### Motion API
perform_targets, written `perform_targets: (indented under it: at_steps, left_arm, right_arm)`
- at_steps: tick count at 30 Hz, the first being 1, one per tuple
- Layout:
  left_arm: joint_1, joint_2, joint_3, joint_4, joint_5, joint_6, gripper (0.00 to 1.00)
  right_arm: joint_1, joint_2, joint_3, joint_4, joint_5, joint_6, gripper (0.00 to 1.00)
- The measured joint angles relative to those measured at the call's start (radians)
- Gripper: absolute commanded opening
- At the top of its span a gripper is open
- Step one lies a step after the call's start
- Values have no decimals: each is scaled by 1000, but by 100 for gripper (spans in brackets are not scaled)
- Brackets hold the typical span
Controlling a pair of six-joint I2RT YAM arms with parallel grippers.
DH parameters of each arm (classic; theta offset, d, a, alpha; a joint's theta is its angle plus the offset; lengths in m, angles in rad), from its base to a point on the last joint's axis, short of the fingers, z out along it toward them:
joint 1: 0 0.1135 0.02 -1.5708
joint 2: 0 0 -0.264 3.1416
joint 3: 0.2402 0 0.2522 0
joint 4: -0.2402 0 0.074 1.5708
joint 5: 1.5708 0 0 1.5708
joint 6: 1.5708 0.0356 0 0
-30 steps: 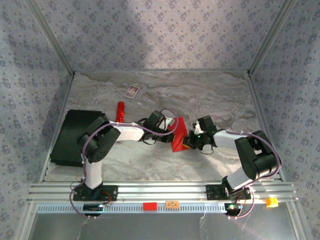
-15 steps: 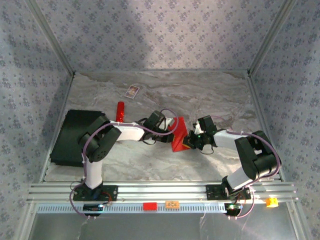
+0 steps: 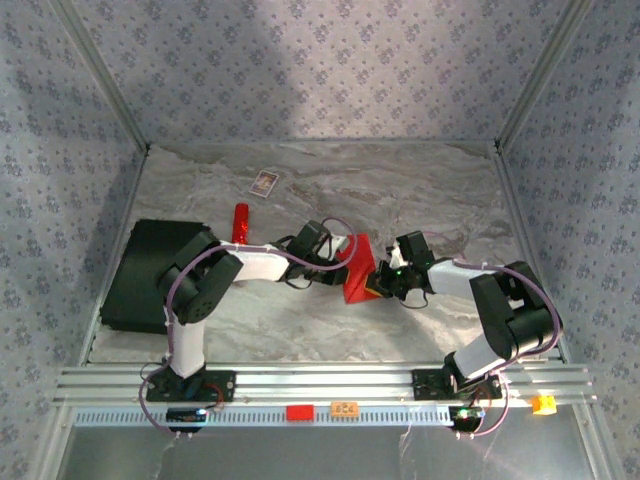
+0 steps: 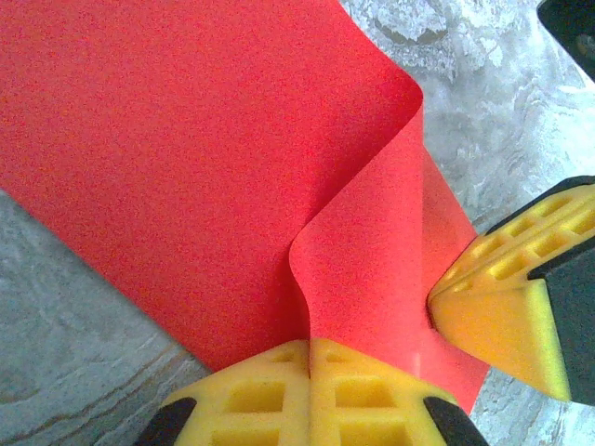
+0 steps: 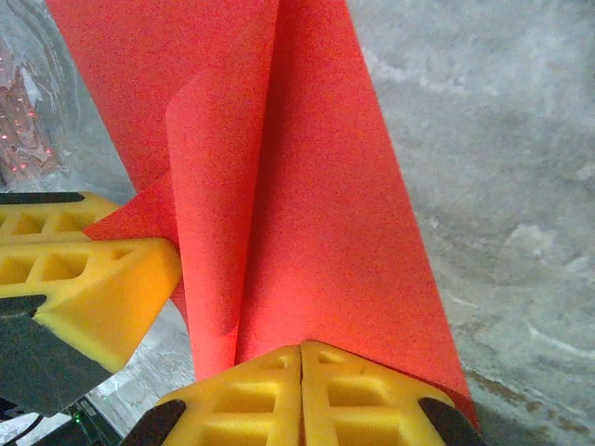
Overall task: Fold a paper plane with a square sheet of paper (pick it up from the middle)
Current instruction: Fold the triangle a second time at the center of the table.
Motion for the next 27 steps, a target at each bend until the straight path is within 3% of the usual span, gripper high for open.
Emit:
perform_targets:
  at_steps: [27]
  left_arm:
    - [0,1,10,1,11,3,1]
  right_arm:
    - [-5,0,-5,7,-4,-7,10]
